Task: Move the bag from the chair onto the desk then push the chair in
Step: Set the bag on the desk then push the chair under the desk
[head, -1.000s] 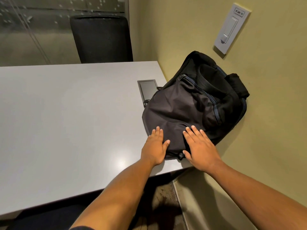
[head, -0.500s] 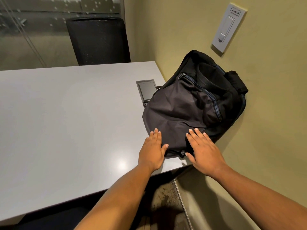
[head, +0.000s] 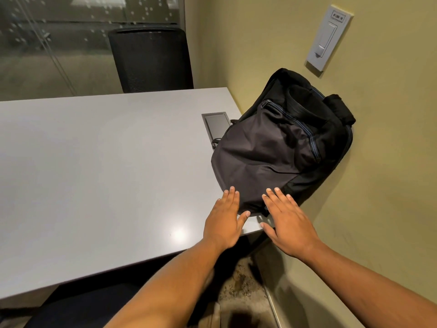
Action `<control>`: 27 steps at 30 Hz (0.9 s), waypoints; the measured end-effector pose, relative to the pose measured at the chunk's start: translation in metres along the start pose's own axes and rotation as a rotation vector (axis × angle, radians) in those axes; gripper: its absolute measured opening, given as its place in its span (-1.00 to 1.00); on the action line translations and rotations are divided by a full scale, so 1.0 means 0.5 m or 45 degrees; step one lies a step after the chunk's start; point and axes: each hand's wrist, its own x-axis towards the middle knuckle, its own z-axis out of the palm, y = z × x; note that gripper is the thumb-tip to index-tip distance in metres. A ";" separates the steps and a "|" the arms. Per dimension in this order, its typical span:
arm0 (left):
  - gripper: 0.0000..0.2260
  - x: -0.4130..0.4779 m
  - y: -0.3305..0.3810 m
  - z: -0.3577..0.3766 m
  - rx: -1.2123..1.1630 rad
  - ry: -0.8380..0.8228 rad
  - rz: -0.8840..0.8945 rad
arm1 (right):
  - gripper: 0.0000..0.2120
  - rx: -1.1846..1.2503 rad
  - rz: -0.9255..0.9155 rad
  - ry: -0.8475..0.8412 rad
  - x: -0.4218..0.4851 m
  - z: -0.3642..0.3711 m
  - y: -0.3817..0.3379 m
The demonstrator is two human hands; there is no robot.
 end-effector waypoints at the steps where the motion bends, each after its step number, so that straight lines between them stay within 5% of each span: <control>1: -0.38 -0.011 0.002 -0.003 0.010 -0.002 0.005 | -0.32 -0.001 -0.006 -0.001 -0.008 0.000 -0.003; 27: -0.37 -0.578 0.095 0.013 0.256 -0.003 -0.266 | -0.31 0.145 -0.038 -0.039 -0.434 0.048 -0.145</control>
